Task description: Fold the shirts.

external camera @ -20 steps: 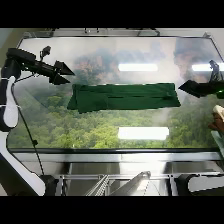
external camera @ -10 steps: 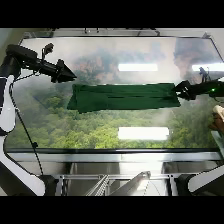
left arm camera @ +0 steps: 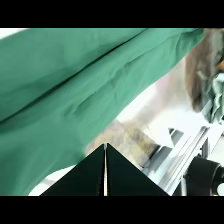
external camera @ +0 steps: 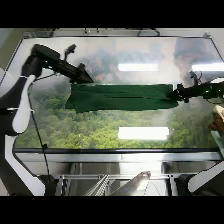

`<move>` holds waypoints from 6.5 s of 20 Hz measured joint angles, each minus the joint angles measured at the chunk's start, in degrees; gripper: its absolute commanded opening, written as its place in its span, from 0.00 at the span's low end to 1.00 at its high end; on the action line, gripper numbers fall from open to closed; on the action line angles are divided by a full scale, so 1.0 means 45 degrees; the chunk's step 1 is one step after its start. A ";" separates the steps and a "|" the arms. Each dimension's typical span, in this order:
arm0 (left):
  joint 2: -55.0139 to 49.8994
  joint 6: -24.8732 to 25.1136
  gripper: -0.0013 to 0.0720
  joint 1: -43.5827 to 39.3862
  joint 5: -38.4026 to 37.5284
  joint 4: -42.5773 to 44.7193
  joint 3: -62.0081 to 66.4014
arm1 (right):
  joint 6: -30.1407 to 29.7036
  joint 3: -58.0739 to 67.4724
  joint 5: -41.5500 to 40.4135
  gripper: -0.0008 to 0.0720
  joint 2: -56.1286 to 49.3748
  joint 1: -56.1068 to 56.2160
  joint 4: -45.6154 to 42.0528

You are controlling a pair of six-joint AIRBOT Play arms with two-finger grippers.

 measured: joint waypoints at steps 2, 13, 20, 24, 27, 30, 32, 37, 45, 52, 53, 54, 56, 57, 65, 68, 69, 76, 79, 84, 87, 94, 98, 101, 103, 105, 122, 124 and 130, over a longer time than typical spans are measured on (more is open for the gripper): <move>-0.0471 -0.0029 0.04 -0.0840 -0.0515 0.0272 0.0010 | -0.0058 0.0437 0.0787 0.04 0.0019 0.0000 0.0447; -0.3113 -0.2399 0.04 -0.4197 -0.3497 0.1957 0.1457 | -0.0369 0.1239 0.4284 0.04 0.1647 0.0000 0.2098; -0.2914 -0.2157 0.05 -0.4745 -0.2948 0.0690 0.1812 | -0.0442 0.1253 0.4881 0.04 0.2579 0.0427 0.4600; -0.0185 -0.1025 0.05 -0.3701 -0.1379 -0.0389 0.1088 | -0.0238 0.1253 0.4303 0.04 0.2715 0.2176 0.5217; 0.2798 -0.0612 0.05 -0.2220 0.0063 -0.0175 -0.0277 | -0.0146 0.1253 0.2637 0.04 0.2754 0.4425 0.5396; 0.5926 -0.0350 0.05 -0.0607 0.0520 0.0393 -0.2399 | -0.0141 0.1253 -0.0389 0.04 0.2652 0.7091 0.5498; 0.7630 -0.0146 0.05 0.0141 0.0651 0.0631 -0.4041 | -0.0141 0.1277 -0.2720 0.04 0.2346 0.8738 0.5673; 1.0826 0.0457 0.05 0.0981 0.0607 0.0831 -0.8272 | -0.0928 0.1632 -0.7014 0.36 0.0869 1.1555 0.6960; 1.3610 0.0772 0.05 0.1151 0.0175 0.0908 -1.2556 | -0.2642 0.1768 -0.5960 0.51 0.0447 1.1317 0.8417; 1.5237 0.0787 0.05 0.1156 0.0112 0.0865 -1.3376 | 0.2278 0.1423 -0.1880 0.99 0.2278 0.7558 0.2035; 1.5460 0.0787 0.05 0.1156 0.0131 0.0865 -1.3406 | 0.3133 0.1151 -0.1506 0.99 0.2409 0.7218 0.0942; 1.5654 0.0777 0.05 0.1156 0.0141 0.0865 -1.3420 | 0.3827 0.0826 -0.1239 0.99 0.2477 0.6980 0.0107; 1.5990 0.0670 0.05 0.1156 0.0141 0.0865 -1.3444 | 0.4687 0.0262 -0.1083 0.99 0.2409 0.6805 -0.0758; 1.6087 0.0602 0.05 0.1156 0.0146 0.0865 -1.3454 | 0.4988 0.0034 -0.1098 0.99 0.2273 0.6800 -0.0957; 1.6320 0.0325 0.05 0.1156 0.0539 0.0811 -1.3459 | 0.5173 -0.0476 -0.2327 0.99 0.0651 0.7893 0.0942; 1.6334 0.0287 0.05 0.1156 0.0714 0.0806 -1.3459 | 0.5017 -0.0491 -0.2841 0.98 0.0253 0.8320 0.1753; 1.6334 0.0287 0.05 0.1156 0.0767 0.0801 -1.3459 | 0.4983 -0.0491 -0.3026 0.87 0.0141 0.8437 0.1982; 1.6334 0.0248 0.05 0.1156 0.0884 0.0782 -1.3459 | 0.4648 -0.0529 -0.3536 0.04 0.0024 0.8680 0.2050; 1.6334 0.0248 0.05 0.1156 0.1015 0.0782 -1.3459 | 0.4605 -0.0515 -0.3526 0.04 0.0563 0.8587 0.2171; 1.6334 0.0301 0.05 0.1156 0.1054 0.0787 -1.3459 | 0.5863 -0.0500 -0.2089 0.04 0.3453 0.6766 -0.0136; 1.6334 0.0539 0.05 0.1156 0.1054 0.0792 -1.3459 | 0.7436 -0.0500 -0.0695 0.04 0.6091 0.4080 -0.2958; 1.6334 0.0967 0.05 0.1156 0.0801 0.0811 -1.3459 | 0.8665 -0.0500 0.1763 0.04 0.9437 -0.4235 -0.5532; 1.6334 0.1010 0.05 0.1156 0.0767 0.0821 -1.3459 | 0.8510 -0.0646 0.3419 0.04 0.9714 -0.7227 -0.8636; 1.6334 0.1005 0.05 0.1156 0.0767 0.0821 -1.3459 | 0.8446 -0.1345 0.4080 0.05 0.9772 -0.8568 -1.1613; 1.6334 0.1005 0.05 0.1156 0.0753 0.0821 -1.3459 | 0.8427 -0.2186 0.4284 0.48 0.9729 -0.9272 -1.2716; 1.6334 0.1005 0.05 0.1156 0.0714 0.0816 -1.3459 | 0.8466 -0.3055 0.4444 0.74 0.9568 -0.9724 -1.3440; 1.6164 0.1015 0.05 0.1263 -0.0228 0.1336 -1.2332 | 0.6766 -0.3643 0.1734 0.04 1.0637 -0.5110 -0.3133; 1.6053 0.1015 0.05 0.1394 -0.0393 0.1598 -1.2502 | 0.6018 -0.3881 0.0617 0.04 1.1516 -0.2905 -0.2705; 1.7573 0.1700 0.05 0.1511 -0.1341 0.1831 -1.5373 | 0.5158 -0.8505 -0.2953 0.04 1.5873 0.2875 -0.2691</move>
